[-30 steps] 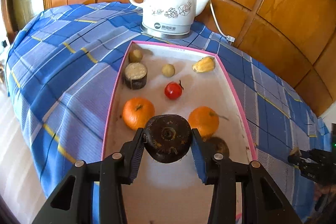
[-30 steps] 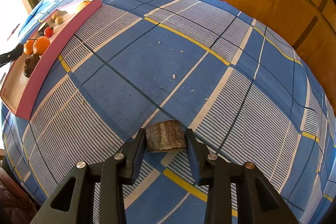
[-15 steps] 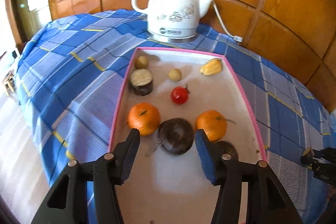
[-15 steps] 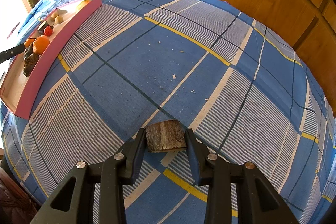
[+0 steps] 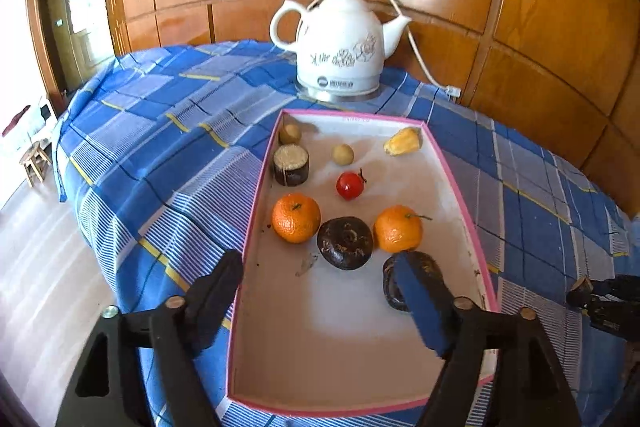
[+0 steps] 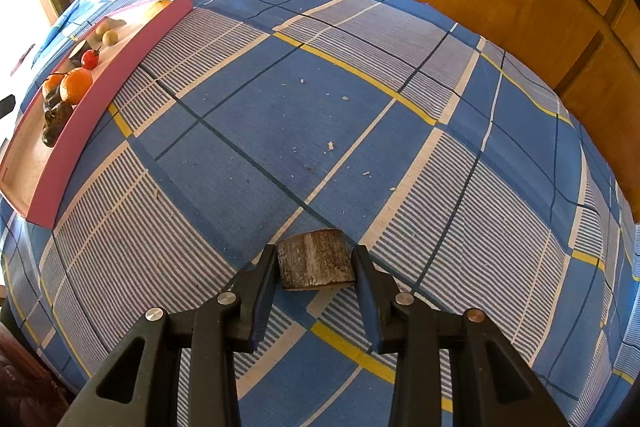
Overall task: Organize fruits
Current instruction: 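Withdraw the left gripper from the tray, then carry the wooden cylinder into the tray and open the right gripper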
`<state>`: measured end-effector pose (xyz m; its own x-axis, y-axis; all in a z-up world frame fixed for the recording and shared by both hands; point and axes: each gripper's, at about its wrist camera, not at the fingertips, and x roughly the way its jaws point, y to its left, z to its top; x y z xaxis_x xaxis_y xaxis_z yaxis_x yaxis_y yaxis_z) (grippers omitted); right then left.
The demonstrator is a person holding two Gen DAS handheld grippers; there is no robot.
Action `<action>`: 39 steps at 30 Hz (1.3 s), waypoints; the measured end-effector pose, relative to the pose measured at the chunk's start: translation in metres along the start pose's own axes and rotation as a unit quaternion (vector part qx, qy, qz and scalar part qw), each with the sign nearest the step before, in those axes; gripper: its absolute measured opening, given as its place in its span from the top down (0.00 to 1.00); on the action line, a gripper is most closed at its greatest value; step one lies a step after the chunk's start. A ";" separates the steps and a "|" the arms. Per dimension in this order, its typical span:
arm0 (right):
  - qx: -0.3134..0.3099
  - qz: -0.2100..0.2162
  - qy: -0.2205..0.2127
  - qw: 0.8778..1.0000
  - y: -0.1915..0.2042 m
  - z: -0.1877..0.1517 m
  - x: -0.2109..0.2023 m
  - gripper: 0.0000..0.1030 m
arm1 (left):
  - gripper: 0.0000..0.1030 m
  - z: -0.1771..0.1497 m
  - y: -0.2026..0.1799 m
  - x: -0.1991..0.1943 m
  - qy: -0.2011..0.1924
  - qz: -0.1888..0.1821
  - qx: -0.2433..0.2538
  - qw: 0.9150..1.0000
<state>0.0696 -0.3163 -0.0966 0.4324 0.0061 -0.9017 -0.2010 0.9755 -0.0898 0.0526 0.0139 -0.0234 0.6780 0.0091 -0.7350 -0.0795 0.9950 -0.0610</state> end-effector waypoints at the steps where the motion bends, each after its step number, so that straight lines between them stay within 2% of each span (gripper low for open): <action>1: 0.000 0.000 0.000 1.000 0.000 0.000 0.000 0.64 | 0.19 0.000 0.000 -0.003 -0.004 0.000 0.000 1.000; 3: -0.001 -0.001 -0.001 1.000 0.001 0.000 0.000 0.64 | 0.17 0.001 -0.001 -0.007 -0.010 0.002 0.001 1.000; 5: -0.001 -0.002 -0.001 1.000 0.001 -0.001 0.000 0.64 | 0.09 0.000 -0.002 -0.011 -0.017 0.005 0.002 1.000; 14: -0.002 -0.003 -0.002 1.000 0.001 -0.001 -0.001 0.64 | 0.01 -0.002 -0.001 -0.019 -0.028 0.011 -0.006 1.000; 39: 0.002 -0.005 -0.004 1.000 0.001 -0.004 -0.001 0.64 | 0.00 -0.003 0.008 -0.017 -0.025 0.041 -0.013 0.999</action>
<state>0.0658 -0.3161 -0.0972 0.4422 -0.0017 -0.8969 -0.1938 0.9762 -0.0974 0.0383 0.0212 -0.0136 0.7033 0.0967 -0.7043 -0.1548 0.9878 -0.0189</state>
